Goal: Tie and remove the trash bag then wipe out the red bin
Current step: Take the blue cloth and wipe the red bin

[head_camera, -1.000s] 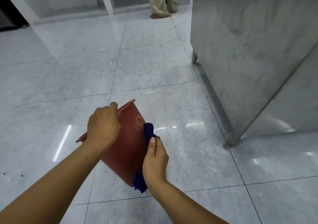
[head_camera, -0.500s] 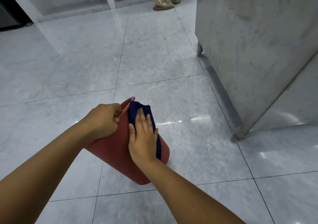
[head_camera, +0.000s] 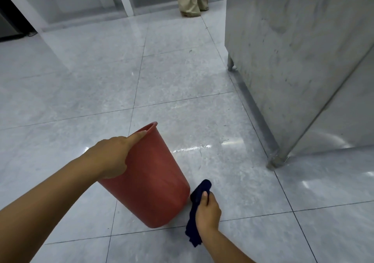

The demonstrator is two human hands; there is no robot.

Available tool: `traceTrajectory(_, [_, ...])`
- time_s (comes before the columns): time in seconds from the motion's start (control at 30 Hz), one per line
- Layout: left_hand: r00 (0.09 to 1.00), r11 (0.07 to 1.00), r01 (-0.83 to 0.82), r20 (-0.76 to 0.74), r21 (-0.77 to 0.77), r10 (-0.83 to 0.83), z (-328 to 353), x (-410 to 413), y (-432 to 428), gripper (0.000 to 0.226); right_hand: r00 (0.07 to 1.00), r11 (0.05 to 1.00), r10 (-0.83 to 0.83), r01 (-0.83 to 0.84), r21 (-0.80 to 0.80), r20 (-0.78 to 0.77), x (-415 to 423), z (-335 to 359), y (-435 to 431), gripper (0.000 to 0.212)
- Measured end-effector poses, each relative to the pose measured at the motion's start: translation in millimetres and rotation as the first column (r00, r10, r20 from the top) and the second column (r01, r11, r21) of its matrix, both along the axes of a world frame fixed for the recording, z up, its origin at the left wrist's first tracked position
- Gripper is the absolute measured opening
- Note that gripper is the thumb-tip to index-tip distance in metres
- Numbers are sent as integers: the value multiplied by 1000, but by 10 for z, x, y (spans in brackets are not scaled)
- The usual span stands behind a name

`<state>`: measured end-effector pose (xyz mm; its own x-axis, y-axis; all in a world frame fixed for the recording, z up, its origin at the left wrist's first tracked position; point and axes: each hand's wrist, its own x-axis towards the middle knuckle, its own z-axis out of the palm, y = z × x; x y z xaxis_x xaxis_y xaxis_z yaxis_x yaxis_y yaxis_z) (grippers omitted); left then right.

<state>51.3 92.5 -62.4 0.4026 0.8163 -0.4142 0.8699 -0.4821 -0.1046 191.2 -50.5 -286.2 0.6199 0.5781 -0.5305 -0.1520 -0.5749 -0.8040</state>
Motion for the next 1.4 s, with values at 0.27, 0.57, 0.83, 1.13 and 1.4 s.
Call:
traceTrajectory(0.27, [949, 916, -197, 302, 348, 89, -136, 188, -126, 20, 997, 944, 70, -74, 322, 22, 111, 837, 411, 24])
traceTrajectory(0.57, [972, 969, -212, 132, 127, 195, 5, 31, -37, 48, 991, 915, 135, -118, 385, -16, 35, 1118, 577, 27])
traceTrajectory(0.83, [998, 937, -48, 56, 346, 31, -153, 141, -93, 17, 996, 920, 75, -53, 387, -41, 7, 1057, 453, 22])
traceTrajectory(1.13, [954, 938, -91, 299, 335, -14, -203, 355, 7, 11, 913, 853, 246, -364, 375, 326, 62, 1400, 743, 47])
traceTrajectory(1.4, [950, 941, -132, 310, 312, 31, -237, 290, 29, 20, 640, 755, 298, -612, 235, 708, 49, 944, 509, 44])
